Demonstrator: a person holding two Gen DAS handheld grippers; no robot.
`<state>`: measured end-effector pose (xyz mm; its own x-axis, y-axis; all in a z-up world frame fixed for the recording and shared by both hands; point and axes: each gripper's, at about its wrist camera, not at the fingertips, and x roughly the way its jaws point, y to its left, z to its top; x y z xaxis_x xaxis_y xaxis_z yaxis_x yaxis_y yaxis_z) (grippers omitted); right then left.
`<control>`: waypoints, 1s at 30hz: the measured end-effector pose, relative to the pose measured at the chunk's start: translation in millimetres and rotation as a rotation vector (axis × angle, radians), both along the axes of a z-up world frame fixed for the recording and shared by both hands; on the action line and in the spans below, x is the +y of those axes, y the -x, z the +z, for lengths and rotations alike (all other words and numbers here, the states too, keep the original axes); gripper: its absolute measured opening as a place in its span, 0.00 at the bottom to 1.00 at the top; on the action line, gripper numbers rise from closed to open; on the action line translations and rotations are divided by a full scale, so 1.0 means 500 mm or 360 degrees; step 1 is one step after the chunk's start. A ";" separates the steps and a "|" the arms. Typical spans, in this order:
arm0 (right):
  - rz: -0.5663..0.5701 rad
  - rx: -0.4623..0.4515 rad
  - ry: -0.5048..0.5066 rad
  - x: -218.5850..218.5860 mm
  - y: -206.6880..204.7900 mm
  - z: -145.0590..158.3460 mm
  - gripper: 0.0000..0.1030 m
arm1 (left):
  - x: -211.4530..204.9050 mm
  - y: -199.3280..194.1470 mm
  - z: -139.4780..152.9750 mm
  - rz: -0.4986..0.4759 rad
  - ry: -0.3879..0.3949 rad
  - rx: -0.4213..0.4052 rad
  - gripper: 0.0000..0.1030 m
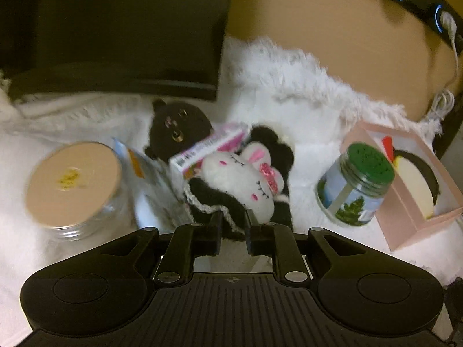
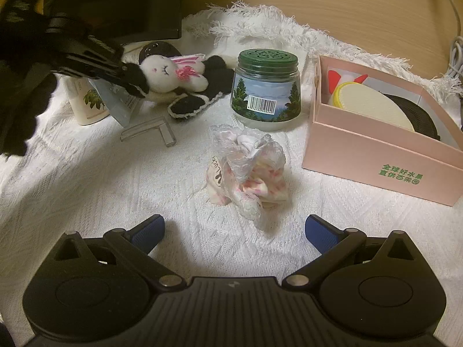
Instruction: Organize soft objects
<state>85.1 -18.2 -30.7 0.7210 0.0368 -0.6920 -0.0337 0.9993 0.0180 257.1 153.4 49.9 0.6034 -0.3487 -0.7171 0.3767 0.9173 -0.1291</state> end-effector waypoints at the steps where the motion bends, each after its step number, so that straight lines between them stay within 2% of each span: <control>1: 0.0000 0.0000 0.0000 0.000 0.000 0.000 1.00 | -0.003 -0.004 -0.009 -0.0020 0.0000 0.0026 0.17; 3: 0.0000 0.0000 0.0000 0.000 0.000 0.000 1.00 | 0.002 -0.009 -0.030 -0.0048 0.0005 0.0094 0.22; 4: 0.0000 0.0000 0.0000 0.000 0.000 0.000 1.00 | 0.007 -0.008 -0.038 -0.0059 0.0028 0.0126 0.31; 5: 0.0000 0.0000 0.0000 0.000 0.000 0.000 1.00 | 0.015 -0.005 -0.047 -0.0079 0.0067 0.0160 0.34; 8: 0.0000 0.0000 0.0000 0.000 0.000 0.000 1.00 | 0.026 0.009 -0.067 -0.0131 0.0074 0.0215 0.35; 12: -0.0001 0.0001 0.0001 0.000 0.000 0.000 1.00 | 0.013 0.040 -0.066 -0.0295 0.0031 0.0202 0.35; 14: 0.0000 0.0001 0.0001 0.000 -0.001 0.000 1.00 | -0.005 0.052 -0.066 -0.0329 -0.0033 0.0159 0.35; 19: 0.0007 0.0005 0.0005 0.001 0.001 -0.001 1.00 | -0.048 0.052 -0.072 -0.0241 -0.0120 0.0074 0.35; 22: 0.0029 0.0027 0.0001 -0.001 -0.002 0.002 0.97 | -0.075 0.064 -0.070 -0.0233 -0.0246 0.0034 0.36; 23: 0.0038 0.0042 0.0001 -0.001 -0.004 0.006 0.90 | -0.077 0.068 -0.070 -0.0236 -0.0260 0.0026 0.35; 24: 0.0046 0.0051 -0.0007 -0.003 -0.004 0.013 0.87 | -0.075 0.070 -0.069 -0.0237 -0.0254 0.0028 0.35; 25: 0.0053 0.0053 -0.0025 -0.005 -0.004 0.020 0.85 | -0.072 0.070 -0.068 -0.0233 -0.0246 0.0031 0.34; 28: 0.0032 -0.0009 -0.0054 -0.012 -0.008 0.045 0.82 | -0.061 0.082 -0.066 -0.0224 -0.0212 0.0032 0.16; 30: 0.0013 -0.0040 -0.0052 -0.012 -0.023 0.056 0.78 | -0.051 0.097 -0.067 -0.0241 -0.0161 0.0039 0.16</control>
